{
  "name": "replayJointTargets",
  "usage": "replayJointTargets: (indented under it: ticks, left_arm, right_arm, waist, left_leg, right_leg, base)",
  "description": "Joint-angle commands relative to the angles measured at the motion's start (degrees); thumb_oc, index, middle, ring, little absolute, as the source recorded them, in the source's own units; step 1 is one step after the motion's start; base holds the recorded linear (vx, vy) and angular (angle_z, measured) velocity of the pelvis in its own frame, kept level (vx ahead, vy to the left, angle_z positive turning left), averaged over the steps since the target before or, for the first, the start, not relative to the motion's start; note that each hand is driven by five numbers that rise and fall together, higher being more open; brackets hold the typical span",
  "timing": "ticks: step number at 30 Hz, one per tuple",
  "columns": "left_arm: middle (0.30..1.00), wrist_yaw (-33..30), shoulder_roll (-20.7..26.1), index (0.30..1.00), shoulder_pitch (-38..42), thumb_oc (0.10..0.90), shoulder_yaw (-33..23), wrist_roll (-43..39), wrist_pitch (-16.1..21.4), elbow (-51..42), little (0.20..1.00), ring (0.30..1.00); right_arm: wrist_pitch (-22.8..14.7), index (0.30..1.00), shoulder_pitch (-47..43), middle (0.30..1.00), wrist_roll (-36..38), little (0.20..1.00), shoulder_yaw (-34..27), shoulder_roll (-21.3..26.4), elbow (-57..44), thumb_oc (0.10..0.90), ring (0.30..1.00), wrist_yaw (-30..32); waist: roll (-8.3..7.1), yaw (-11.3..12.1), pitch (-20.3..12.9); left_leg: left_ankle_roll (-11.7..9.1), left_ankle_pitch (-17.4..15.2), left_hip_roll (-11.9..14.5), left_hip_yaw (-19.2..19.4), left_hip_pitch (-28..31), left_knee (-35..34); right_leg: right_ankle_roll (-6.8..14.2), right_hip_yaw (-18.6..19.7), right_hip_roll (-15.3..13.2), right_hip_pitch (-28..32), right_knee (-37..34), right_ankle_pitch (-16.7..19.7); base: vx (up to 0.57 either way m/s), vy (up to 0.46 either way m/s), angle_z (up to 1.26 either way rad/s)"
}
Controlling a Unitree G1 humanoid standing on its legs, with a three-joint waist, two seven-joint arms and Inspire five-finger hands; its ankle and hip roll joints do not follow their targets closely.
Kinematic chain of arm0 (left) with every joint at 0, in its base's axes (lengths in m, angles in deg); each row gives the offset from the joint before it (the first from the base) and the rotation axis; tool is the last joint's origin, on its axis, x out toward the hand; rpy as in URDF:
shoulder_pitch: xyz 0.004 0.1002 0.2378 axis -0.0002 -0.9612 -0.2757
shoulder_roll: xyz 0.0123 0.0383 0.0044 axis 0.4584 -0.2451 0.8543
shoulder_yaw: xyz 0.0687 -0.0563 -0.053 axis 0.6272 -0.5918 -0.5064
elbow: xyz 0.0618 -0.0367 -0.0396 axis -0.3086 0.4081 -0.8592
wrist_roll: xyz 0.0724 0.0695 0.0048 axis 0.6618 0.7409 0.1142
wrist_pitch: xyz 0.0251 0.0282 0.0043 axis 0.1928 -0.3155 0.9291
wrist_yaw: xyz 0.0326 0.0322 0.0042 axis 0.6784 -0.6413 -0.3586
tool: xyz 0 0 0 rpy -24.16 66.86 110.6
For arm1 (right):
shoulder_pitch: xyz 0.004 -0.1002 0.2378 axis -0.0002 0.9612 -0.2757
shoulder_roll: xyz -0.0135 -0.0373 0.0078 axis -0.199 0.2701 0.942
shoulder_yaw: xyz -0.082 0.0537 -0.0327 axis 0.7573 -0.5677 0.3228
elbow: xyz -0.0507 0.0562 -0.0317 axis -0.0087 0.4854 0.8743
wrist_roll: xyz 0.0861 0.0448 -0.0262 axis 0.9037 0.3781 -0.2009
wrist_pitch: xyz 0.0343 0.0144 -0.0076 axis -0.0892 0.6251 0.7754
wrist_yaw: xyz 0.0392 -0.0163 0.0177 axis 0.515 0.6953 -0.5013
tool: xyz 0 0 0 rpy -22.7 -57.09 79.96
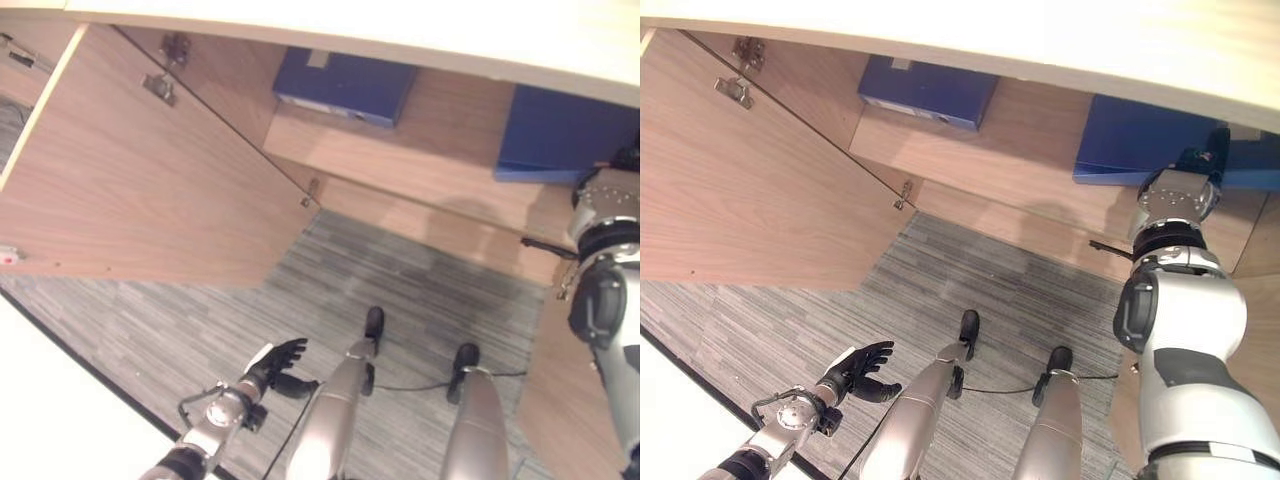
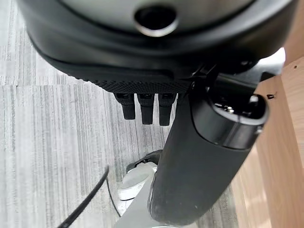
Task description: Put the empty folder in the office cabinet
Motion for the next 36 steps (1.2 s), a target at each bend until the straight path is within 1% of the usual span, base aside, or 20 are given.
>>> replayJointTargets:
  ticks: [1, 4, 6, 7, 8, 14, 16, 18, 22, 23, 26, 27, 28, 29, 30, 31, 32, 33, 34, 36]
  left_arm:
    - [0.900, -0.66, 5.55, 0.900, -1.12, 0.800, -0.54, -0.20, 1.38, 2.61, 0.900, 0.900]
    - [0.900, 0.03, 6.22, 0.900, -1.83, 0.800, -0.75, -0.43, 1.14, 2.50, 0.900, 0.900]
    - [0.900, 0.80, 6.47, 0.900, -1.93, 0.800, -0.67, -0.22, 0.85, 2.46, 0.900, 0.900]
    - [0.900, 0.83, 6.38, 0.900, -1.90, 0.800, -0.66, -0.22, 0.84, 2.42, 0.900, 0.900]
    - [0.900, 1.67, 6.44, 0.900, -2.27, 0.800, -0.37, 0.25, 0.45, 2.38, 0.900, 0.900]
    - [0.900, 3.22, 5.64, 0.900, -3.83, 0.800, -1.03, -0.25, -0.07, 1.53, 0.900, 0.900]
    - [0.900, 3.44, 5.41, 0.900, -3.87, 0.800, -1.49, -0.42, -0.38, 1.22, 0.900, 0.900]
    - [0.900, 3.47, 5.16, 0.900, -3.56, 0.800, -1.64, -0.64, -0.47, 1.35, 0.900, 0.900]
    - [0.900, 2.96, 4.18, 0.900, -3.12, 0.800, -1.74, -1.38, -0.50, 1.70, 0.900, 0.900]
    - [0.900, 2.47, 3.39, 0.900, -2.54, 0.800, -1.99, -1.67, -0.53, 2.24, 0.900, 0.900]
    - [0.900, 2.06, 2.56, 0.900, -2.13, 0.800, -1.85, -1.59, -0.52, 3.20, 0.900, 0.900]
    - [0.900, 1.68, 1.66, 0.900, -1.55, 0.800, -1.89, -1.92, -0.61, 3.71, 0.900, 0.900]
    - [0.900, 1.64, 1.70, 0.900, -1.66, 0.800, -1.89, -1.94, -0.60, 3.83, 0.900, 0.900]
    - [0.900, 1.09, 1.12, 0.900, -1.35, 0.800, -2.22, -2.40, -0.61, 4.42, 0.900, 0.900]
    - [0.900, 1.09, 1.19, 0.900, -1.38, 0.800, -2.24, -2.40, -0.58, 4.42, 0.900, 0.900]
    - [0.900, 0.68, 0.45, 0.900, -1.03, 0.800, -2.44, -2.48, -0.73, 5.50, 0.900, 0.900]
    - [0.900, 0.54, 0.25, 0.900, -0.85, 0.800, -2.44, -2.45, -0.72, 5.72, 0.900, 0.900]
    - [0.900, 0.21, -0.20, 0.900, -0.50, 0.800, -2.24, -2.45, -0.81, 6.27, 0.900, 0.900]
    - [0.900, 0.18, -0.13, 0.900, -0.59, 0.800, -2.27, -2.44, -0.80, 6.36, 0.900, 0.900]
    - [0.900, 0.12, -0.70, 0.900, -0.59, 0.800, -2.00, -2.10, -1.01, 7.34, 0.900, 0.900]
  right_arm:
    - [1.35, 0.900, -3.66, 0.900, -1.82, 0.900, 3.39, 8.03, -0.66, 0.800, 0.900, -1.07]
    - [6.55, 0.900, -5.64, 0.900, -4.29, 0.900, 6.40, 10.59, 2.79, 0.800, 0.900, -1.36]
    - [11.44, 0.900, -7.58, 0.900, -7.31, 0.900, 9.35, 12.88, 6.83, 0.800, 0.900, -1.95]
    - [11.77, 0.900, -8.02, 0.900, -7.39, 0.900, 9.63, 13.16, 7.28, 0.800, 0.900, -2.13]
    - [14.35, 0.900, -8.90, 0.900, -8.89, 0.900, 11.47, 14.36, 9.45, 0.800, 0.900, -2.72]
    - [17.71, 0.900, -12.62, 0.900, -12.02, 0.900, 16.62, 16.95, 9.11, 0.800, 0.900, -5.61]
    - [18.96, 0.900, -12.10, 0.900, -13.84, 0.900, 17.34, 18.51, 9.28, 0.800, 0.900, -6.10]
    - [19.77, 0.900, -11.66, 0.900, -14.65, 0.900, 17.66, 18.30, 9.97, 0.800, 0.900, -6.63]
    - [19.82, 0.900, -9.57, 0.900, -14.66, 0.900, 16.37, 16.99, 10.36, 0.800, 0.900, -6.71]
    - [19.32, 0.900, -8.24, 0.900, -14.11, 0.900, 15.16, 15.50, 10.30, 0.800, 0.900, -6.33]
    - [18.75, 0.900, -6.60, 0.900, -13.55, 0.900, 13.76, 13.41, 9.92, 0.800, 0.900, -5.85]
    - [17.97, 0.900, -4.64, 0.900, -12.84, 0.900, 12.17, 10.85, 9.89, 0.800, 0.900, -5.29]
    - [17.76, 0.900, -4.18, 0.900, -12.82, 0.900, 11.93, 10.55, 9.51, 0.800, 0.900, -5.11]
    - [16.37, 0.900, -1.89, 0.900, -12.10, 0.900, 10.06, 7.55, 8.16, 0.800, 0.900, -4.23]
    - [16.31, 0.900, -1.73, 0.900, -12.13, 0.900, 9.91, 7.46, 7.96, 0.800, 0.900, -4.13]
    - [15.18, 0.900, 0.48, 0.900, -12.10, 0.900, 8.42, 4.27, 6.65, 0.800, 0.900, -3.19]
    - [14.70, 0.900, 1.25, 0.900, -12.20, 0.900, 7.90, 3.28, 6.36, 0.800, 0.900, -2.93]
    - [13.25, 0.900, 3.18, 0.900, -12.50, 0.900, 6.76, 0.16, 4.61, 0.800, 0.900, -1.94]
    - [13.04, 0.900, 3.59, 0.900, -12.61, 0.900, 6.56, -0.18, 4.11, 0.800, 0.900, -1.65]
    - [12.28, 0.900, 5.69, 0.900, -13.93, 0.900, 5.79, -3.97, 2.77, 0.800, 0.900, -0.77]
  waist:
    - [-0.90, 0.97, -4.43]
    - [-0.96, 1.37, -4.99]
    - [-1.04, 1.63, -5.20]
    - [-0.92, 1.62, -5.17]
    - [-0.95, 1.80, -5.65]
    - [-0.65, 2.48, -6.67]
    - [-0.62, 2.59, -6.84]
    - [-0.53, 2.73, -6.85]
    - [-0.23, 2.68, -6.64]
    - [0.13, 2.49, -6.44]
    - [0.14, 2.16, -6.28]
    - [0.51, 2.00, -5.92]
    - [0.32, 1.93, -6.01]
    - [0.39, 1.69, -5.87]
    - [0.44, 1.70, -5.83]
    - [0.23, 1.45, -5.88]
    - [0.30, 1.40, -5.79]
    - [0.10, 1.30, -6.01]
    - [0.02, 1.23, -6.06]
    - [-0.83, 1.16, -6.63]
  left_leg:
    - [-4.49, -12.87, 4.32, -1.79, 5.15, 4.31]
    - [-4.75, -12.51, 4.35, -2.07, 6.28, 3.24]
    - [-4.87, -12.14, 4.24, -2.15, 6.71, 2.68]
    - [-4.87, -12.09, 4.23, -2.16, 6.76, 2.60]
    - [-4.85, -11.87, 4.22, -2.35, 7.40, 1.88]
    - [-4.82, -10.76, 4.35, -2.57, 9.71, -0.72]
    - [-4.73, -10.45, 4.33, -2.76, 10.21, -1.34]
    - [-4.64, -10.25, 4.38, -2.87, 10.40, -1.81]
    - [-4.48, -9.81, 4.36, -2.84, 10.86, -2.53]
    - [-4.32, -9.04, 4.33, -2.84, 10.85, -3.22]
    - [-4.25, -9.33, 4.28, -2.63, 11.37, -3.62]
    - [-4.05, -8.65, 4.31, -2.63, 11.32, -4.01]
    - [-4.09, -9.11, 4.30, -2.61, 11.58, -3.99]
    - [-3.96, -8.97, 4.41, -2.60, 11.86, -4.39]
    - [-3.91, -8.48, 4.46, -2.62, 11.70, -4.45]
    - [-3.85, -8.83, 4.47, -2.56, 12.24, -4.81]
    - [-3.75, -8.30, 4.52, -2.56, 12.10, -4.99]
    - [-3.66, -7.99, 4.70, -2.67, 12.41, -5.45]
    - [-3.66, -7.96, 4.73, -2.69, 12.51, -5.53]
    - [-3.58, -7.84, 4.94, -2.85, 13.38, -6.37]
  right_leg:
    - [4.23, 0.28, -1.46, 6.09, -2.87, -5.12]
    - [4.39, 0.04, -1.83, 7.15, -3.39, -4.91]
    - [4.42, -0.31, -2.07, 7.80, -3.81, -4.63]
    - [4.43, -0.33, -2.09, 7.86, -3.88, -4.61]
    - [4.47, -0.40, -2.21, 8.33, -4.20, -4.52]
    - [4.54, -1.01, -2.60, 10.50, -5.92, -3.71]
    - [4.53, -1.43, -2.70, 11.08, -6.30, -3.60]
    - [4.54, -1.52, -2.75, 11.55, -6.73, -3.53]
    - [4.61, -1.75, -2.74, 12.09, -7.51, -3.05]
    - [4.61, -1.66, -2.57, 12.08, -8.29, -2.17]
    - [4.66, -1.61, -2.56, 12.43, -8.47, -2.51]
    - [4.60, -1.58, -2.39, 12.51, -9.21, -1.63]
    - [4.63, -1.56, -2.43, 12.74, -9.09, -2.14]
    - [4.62, -1.46, -2.20, 13.05, -9.71, -1.93]
    - [4.59, -1.50, -2.11, 12.97, -9.95, -1.34]
    - [4.62, -1.61, -2.04, 13.67, -10.44, -1.64]
    - [4.59, -1.63, -1.92, 13.74, -10.89, -1.03]
    - [4.51, -1.78, -1.67, 14.35, -11.94, -0.41]
    - [4.51, -1.83, -1.63, 14.52, -12.13, -0.33]
    - [4.32, -2.13, -1.24, 16.02, -13.79, 0.17]
  base:
    - [0.00, 0.000, 0.00]
    - [0.00, 0.000, 0.00]
    - [0.01, -0.004, 0.02]
    - [0.02, -0.001, 0.06]
    - [0.03, 0.008, 0.06]
    - [0.01, 0.002, 0.01]
    - [0.00, -0.003, 0.02]
    - [0.00, -0.004, 0.02]
    - [-0.01, 0.006, 0.00]
    - [0.00, 0.000, 0.00]
    - [-0.02, 0.009, 0.00]
    - [0.00, 0.000, 0.00]
    - [-0.04, 0.007, -0.03]
    - [0.00, 0.000, 0.00]
    - [0.00, 0.000, 0.00]
    - [-0.04, 0.003, -0.04]
    - [-0.03, -0.017, -0.09]
    - [-0.04, -0.007, -0.09]
    - [-0.02, -0.022, -0.11]
    - [0.00, -0.010, -0.02]
